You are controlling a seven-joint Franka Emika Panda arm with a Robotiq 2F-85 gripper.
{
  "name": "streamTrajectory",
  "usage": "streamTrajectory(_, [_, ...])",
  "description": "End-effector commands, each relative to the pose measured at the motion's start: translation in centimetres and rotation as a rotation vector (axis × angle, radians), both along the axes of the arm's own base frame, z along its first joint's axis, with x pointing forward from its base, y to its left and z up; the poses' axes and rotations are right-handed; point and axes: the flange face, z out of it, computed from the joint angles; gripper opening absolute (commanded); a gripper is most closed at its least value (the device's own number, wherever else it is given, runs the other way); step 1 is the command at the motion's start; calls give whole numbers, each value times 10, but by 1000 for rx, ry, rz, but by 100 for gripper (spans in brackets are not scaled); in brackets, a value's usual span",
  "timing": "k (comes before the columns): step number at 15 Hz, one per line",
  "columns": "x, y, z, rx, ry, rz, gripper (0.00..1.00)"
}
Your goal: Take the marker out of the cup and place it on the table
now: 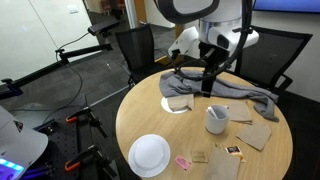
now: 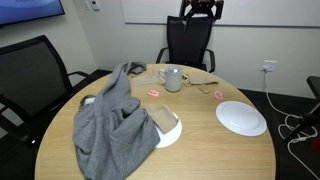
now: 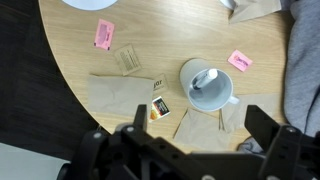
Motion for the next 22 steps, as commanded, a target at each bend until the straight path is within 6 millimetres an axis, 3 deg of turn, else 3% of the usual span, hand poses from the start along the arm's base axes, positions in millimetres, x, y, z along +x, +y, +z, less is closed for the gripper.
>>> streamTrajectory(1, [19,-11,-13,12,27,29,100])
streamTrajectory(7, [42,-13,-46,13,20,60,100])
streamTrajectory(12, [62,-9,-63,17,12,49,67])
streamTrajectory(14, [71,-6,-70,17,3,53,62])
streamTrajectory(15, [75,-5,-74,19,2,55,66])
streamTrajectory(22, [91,1,-104,42,23,64,63])
